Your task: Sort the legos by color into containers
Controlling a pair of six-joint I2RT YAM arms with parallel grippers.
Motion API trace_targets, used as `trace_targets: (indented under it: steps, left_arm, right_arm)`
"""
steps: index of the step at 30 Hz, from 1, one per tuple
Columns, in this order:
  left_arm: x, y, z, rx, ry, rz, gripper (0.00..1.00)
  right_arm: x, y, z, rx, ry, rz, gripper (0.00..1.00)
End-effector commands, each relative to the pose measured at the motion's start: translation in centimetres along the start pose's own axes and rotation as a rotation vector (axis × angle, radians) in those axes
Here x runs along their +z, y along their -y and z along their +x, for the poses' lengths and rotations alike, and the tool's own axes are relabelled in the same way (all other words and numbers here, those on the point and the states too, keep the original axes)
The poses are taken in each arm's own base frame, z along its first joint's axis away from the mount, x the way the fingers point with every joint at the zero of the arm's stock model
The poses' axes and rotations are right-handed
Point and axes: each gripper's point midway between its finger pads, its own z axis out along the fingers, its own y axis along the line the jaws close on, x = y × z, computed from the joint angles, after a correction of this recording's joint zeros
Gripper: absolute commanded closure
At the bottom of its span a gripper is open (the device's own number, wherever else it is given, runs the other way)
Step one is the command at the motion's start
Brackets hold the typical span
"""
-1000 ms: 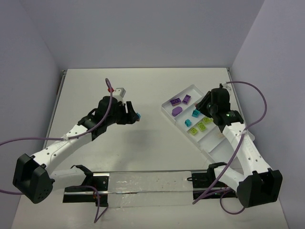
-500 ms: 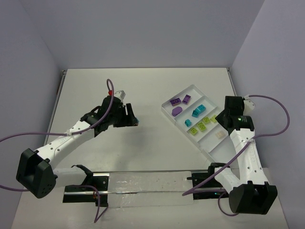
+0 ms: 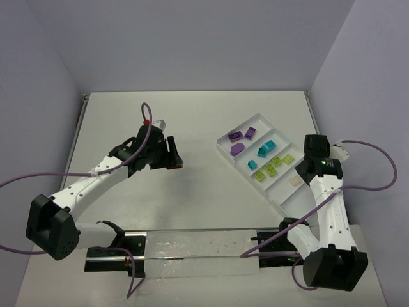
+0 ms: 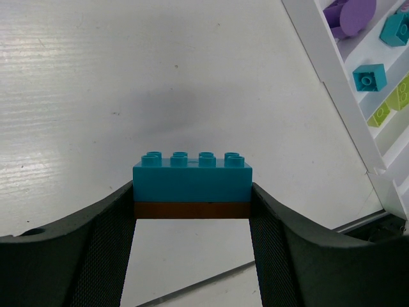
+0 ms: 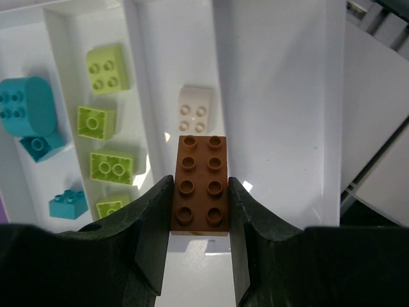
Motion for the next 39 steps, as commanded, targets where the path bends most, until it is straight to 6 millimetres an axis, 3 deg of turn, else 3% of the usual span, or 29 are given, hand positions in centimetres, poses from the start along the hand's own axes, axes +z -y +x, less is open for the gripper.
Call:
trace_targets:
  steps: [1,9,12,20,30,34,39]
  left_arm:
    - [0.4,0.5,-1.2,-0.044,0.008,0.005,1.00]
    - [1.8,0.6,-1.2,-0.024,-0.033,0.005,1.00]
    - [2.3,0.5,-0.9,-0.022,-0.073,0.014,1.00]
    - [2.5,1.7,-1.3,-0.025,-0.104,0.069,1.00]
    - [2.0,1.5,-1.6,0.004,-0.091,0.061,1.00]
    - [1.7,1.5,-1.9,0.019,-0.074,0.060,1.00]
    - [1.1,1.4,-2.6,0.028,-0.049,0.045,1.00]
  right_arm:
    - [0.0,2.9,-0.7,0.045,0.035,0.100,1.00]
    - [1.9,5.9,-1.8,0.143,0.004,0.244,1.00]
    - [2.5,6.0,-2.1,0.187,-0.010,0.254,1.00]
    - [3.3,7.4,-4.4,0.296,0.139,0.297,1.00]
    - [5.5,7.4,-2.2,0.244,0.094,0.273,0.95]
    - [5.9,7.0,-1.8,0.235,0.078,0.248,0.84]
    - [6.1,6.8,-1.5,0.238,0.069,0.235,0.61]
